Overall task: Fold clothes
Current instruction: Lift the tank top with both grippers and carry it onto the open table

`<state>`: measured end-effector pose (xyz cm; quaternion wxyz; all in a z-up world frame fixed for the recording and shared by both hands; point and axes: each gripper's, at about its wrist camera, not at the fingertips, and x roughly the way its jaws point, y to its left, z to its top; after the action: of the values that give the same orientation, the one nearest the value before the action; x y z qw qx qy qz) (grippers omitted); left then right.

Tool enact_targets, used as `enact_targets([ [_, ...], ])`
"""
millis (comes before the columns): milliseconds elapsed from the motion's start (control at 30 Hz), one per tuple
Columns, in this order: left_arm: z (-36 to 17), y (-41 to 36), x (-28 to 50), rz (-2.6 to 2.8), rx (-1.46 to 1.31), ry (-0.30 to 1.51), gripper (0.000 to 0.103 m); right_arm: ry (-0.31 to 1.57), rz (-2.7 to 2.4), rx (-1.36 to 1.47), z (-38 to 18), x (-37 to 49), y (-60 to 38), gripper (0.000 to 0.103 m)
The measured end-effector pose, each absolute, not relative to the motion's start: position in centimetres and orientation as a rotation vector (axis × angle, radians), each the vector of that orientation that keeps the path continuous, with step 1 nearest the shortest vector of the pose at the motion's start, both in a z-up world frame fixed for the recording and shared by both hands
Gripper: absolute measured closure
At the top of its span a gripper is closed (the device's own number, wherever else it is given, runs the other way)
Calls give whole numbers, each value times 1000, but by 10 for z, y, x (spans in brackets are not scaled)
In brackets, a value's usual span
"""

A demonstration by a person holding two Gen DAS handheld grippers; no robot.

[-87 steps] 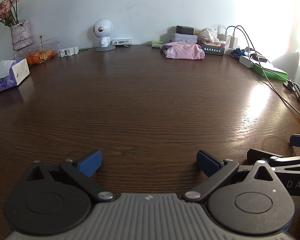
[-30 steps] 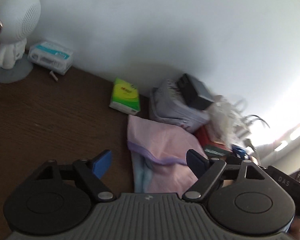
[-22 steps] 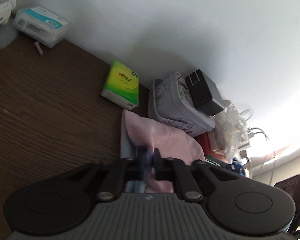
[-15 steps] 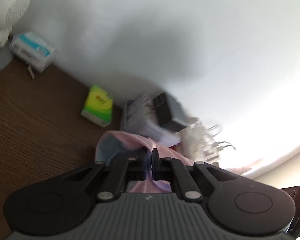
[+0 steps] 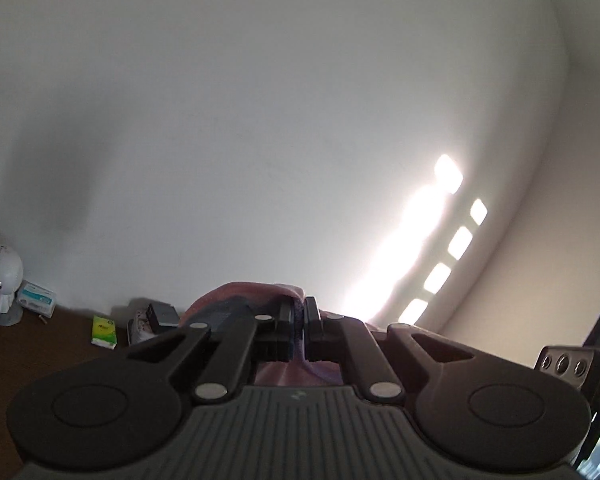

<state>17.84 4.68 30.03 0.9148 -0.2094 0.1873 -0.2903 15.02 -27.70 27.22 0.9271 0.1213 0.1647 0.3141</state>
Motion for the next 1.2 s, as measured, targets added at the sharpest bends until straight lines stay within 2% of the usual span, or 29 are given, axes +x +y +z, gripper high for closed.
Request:
enact_targets([
  [67,280,46,131,-612,-418,426,99,309,673,235,284,96,-285,97],
  [133,238,43,82,-615,-405,494,99,332,693,228,264,42,-293,97],
  [267,118,23,-10,-543,-267,595,99,489,646,194,156,-47,-300,96],
  [400,32,33,-50,-501,-327,751,97,680,524,66,44,-83,-283,94],
  [467,10,45,-62,-451,-345,783,90,656,467,-19,29,-108,-281,84],
  [533,15,61,-71,-422,-279,754,56,623,471,-42,30,-131,-292,71],
  [600,26,70,-82,-420,-209,699,39,598,507,-28,33,-148,-302,51],
  [633,30,71,-85,-422,-172,683,34,594,525,-24,33,-152,-306,50],
  [700,38,63,-88,-437,-94,675,30,579,555,-42,34,-160,-309,50],
  [800,39,43,-89,-493,-8,681,28,546,590,-71,33,-154,-302,49],
  [967,21,23,-75,-582,44,796,27,527,607,-225,25,-136,-282,49],
  [1033,21,26,-72,-582,33,784,25,529,620,-233,26,-128,-278,63],
  [1067,22,25,-69,-561,51,763,25,529,627,-229,27,-123,-276,87],
  [1100,24,24,-67,-538,72,741,24,521,624,-220,29,-117,-274,93],
  [1167,26,17,-54,-521,113,754,28,468,610,-182,38,-108,-274,94],
  [1200,26,14,-47,-513,133,761,43,446,611,-154,43,-103,-274,94],
])
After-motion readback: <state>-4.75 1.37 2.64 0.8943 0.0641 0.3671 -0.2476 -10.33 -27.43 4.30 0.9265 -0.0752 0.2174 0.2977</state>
